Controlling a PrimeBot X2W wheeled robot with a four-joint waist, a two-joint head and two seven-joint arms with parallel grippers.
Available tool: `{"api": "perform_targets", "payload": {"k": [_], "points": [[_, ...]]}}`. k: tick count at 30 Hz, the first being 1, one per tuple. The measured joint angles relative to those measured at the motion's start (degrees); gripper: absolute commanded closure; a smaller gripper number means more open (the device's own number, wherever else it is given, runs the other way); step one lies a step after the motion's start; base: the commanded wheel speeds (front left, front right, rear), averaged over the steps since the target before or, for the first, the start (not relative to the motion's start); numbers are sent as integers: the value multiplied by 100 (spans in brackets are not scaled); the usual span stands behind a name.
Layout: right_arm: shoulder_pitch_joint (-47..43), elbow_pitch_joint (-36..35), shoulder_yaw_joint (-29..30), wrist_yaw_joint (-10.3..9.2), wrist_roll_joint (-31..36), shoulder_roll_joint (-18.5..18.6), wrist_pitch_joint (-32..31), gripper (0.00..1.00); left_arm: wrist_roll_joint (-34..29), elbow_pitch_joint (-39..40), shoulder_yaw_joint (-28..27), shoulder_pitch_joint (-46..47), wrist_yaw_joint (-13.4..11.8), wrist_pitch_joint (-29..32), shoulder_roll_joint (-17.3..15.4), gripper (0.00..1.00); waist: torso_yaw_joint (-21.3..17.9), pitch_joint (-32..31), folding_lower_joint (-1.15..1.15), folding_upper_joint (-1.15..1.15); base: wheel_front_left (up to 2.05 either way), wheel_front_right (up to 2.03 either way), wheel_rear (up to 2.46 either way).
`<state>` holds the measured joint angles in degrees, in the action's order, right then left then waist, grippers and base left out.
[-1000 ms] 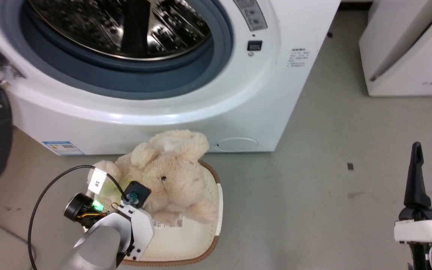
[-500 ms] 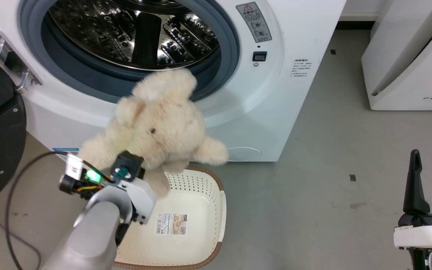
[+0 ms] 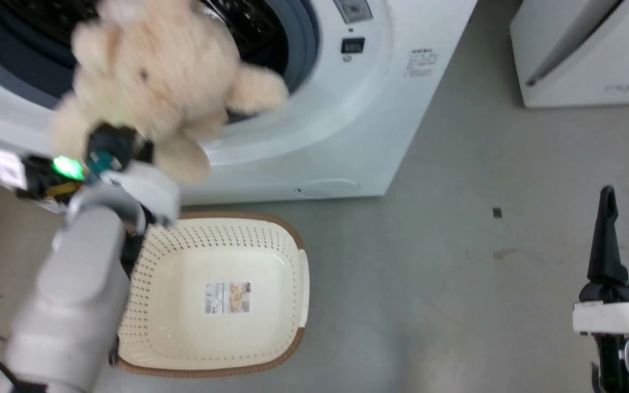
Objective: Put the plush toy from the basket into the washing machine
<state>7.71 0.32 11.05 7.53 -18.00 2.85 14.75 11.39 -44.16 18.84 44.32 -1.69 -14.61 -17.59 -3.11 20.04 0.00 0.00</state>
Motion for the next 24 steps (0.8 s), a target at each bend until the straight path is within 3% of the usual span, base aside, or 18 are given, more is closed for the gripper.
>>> {"api": "perform_targets", "payload": {"k": [20,24], "points": [[762,-44,-250,0,-530,0,0,0,-60,-901,-411,2430,81,-8,-870,100,-979,1604,1,0,0,0,0],[848,-73,-350,0,-587,0,0,0,-123,-891,-422,2807,-41,-7,-898,100,-1143,1901,1,0,0,0,0]]}}
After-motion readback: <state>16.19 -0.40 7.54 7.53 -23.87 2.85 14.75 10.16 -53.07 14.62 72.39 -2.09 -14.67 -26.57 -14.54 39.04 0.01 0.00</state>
